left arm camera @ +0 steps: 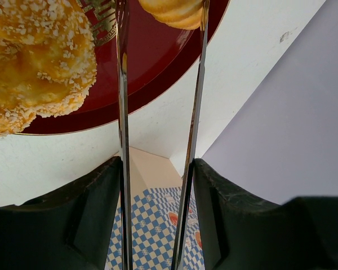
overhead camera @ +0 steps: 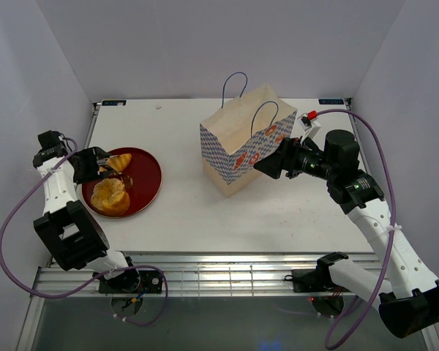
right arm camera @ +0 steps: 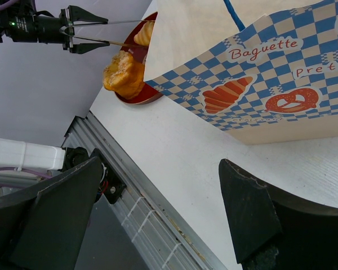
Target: Place the fake bread into the paper bag
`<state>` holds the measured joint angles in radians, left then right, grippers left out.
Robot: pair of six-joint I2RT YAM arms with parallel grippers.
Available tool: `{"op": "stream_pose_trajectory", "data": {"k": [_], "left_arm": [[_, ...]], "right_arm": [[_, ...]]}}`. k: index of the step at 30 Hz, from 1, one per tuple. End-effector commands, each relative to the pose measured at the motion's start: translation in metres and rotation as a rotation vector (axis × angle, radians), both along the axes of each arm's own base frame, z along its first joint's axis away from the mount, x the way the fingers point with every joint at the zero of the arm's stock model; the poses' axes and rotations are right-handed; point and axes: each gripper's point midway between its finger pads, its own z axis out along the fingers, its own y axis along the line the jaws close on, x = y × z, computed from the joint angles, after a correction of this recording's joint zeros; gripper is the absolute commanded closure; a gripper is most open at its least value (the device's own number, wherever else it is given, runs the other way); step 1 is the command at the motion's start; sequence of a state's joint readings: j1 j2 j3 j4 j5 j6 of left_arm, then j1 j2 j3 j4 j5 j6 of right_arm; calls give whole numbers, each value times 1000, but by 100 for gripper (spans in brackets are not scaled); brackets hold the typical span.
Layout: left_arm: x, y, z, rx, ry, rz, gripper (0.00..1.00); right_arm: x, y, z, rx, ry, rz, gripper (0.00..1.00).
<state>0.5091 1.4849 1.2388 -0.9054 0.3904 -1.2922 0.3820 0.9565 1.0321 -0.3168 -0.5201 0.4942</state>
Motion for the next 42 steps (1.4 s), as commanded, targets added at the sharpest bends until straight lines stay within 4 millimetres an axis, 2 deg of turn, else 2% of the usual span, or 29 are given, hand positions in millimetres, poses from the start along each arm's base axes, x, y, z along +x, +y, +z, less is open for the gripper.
{"op": "stream_pose_trajectory", "data": {"k": [1,8,14,21,22,25,32,39,42], "left_arm": [[6,15,11,19,-38,38,37],[5,25,9,4,-39,60,38],[5,23,-1,-20,-31,57,41],[5,21,-2,-20,-51,40,60],[5,21,-1,-13,-57,35,65],[4,21,3,9,-71,22,73],[-5,20,21,99,-123,-20,84],[-15,8,41,142,-179,-66,94],[-12,-1,52,160,-211,-94,96]], "right_arm": [[2,4,19,25,-62,12,11],[2,4,21,29,-64,13,11],[2,4,21,31,-66,11,11],[1,3,23,34,-70,9,11],[1,3,23,34,-68,9,11],[1,3,24,36,-71,7,11],[-1,2,27,42,-68,3,11],[-1,2,34,50,-73,-8,11],[-1,1,37,44,-78,-14,11]]}}
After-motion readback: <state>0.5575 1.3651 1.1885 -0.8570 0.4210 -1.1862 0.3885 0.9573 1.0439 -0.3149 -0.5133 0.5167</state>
